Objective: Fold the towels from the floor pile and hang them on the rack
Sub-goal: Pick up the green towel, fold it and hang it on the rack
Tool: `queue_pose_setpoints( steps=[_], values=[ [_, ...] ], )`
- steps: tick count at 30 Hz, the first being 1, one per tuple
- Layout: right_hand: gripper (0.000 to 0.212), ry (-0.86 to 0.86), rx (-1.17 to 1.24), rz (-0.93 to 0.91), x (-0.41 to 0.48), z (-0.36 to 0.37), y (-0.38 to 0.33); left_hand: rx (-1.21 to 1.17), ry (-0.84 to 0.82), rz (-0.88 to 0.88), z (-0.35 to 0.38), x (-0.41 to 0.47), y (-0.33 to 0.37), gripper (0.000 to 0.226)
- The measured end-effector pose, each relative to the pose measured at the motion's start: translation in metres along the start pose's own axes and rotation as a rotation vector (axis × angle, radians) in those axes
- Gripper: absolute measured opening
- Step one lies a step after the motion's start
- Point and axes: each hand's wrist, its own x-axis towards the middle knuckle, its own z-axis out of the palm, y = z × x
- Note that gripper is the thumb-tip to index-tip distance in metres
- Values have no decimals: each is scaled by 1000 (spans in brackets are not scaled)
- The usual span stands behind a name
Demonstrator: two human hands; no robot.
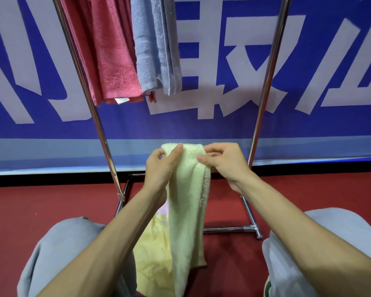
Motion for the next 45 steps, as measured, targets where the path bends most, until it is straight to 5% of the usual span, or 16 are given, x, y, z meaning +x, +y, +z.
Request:
queue_pose_setpoints(
  steps=[3, 7, 15, 23, 27, 32, 37, 45],
  values=[
    [17, 10, 104, 40, 4, -5, -3, 66, -200, -90, -2, 0, -5, 58],
    [21, 53, 210, 81, 9, -15, -3, 103, -446, -159, -3, -5, -14, 35],
    [15, 100, 432, 145, 11, -29, -3, 162, -275, 115, 4, -7, -11, 15],
    [45, -214, 214, 228, 3, -10, 17, 126, -84, 147, 3, -3, -4, 11],
    [54, -168, 96, 93, 3, -4, 20, 138, -1, 132, -4, -1, -5, 8],
    [31, -96, -2, -94, 1, 6, 15, 106, 33, 109, -7, -3, -2, 14],
    [24, -31, 40, -126, 5, 3, 10, -4, -107, -35, -12, -8, -4, 23],
    [29, -42, 301, -77, 9, -11, -1, 132, -382, -87, -4, -14, -24, 24]
  ],
)
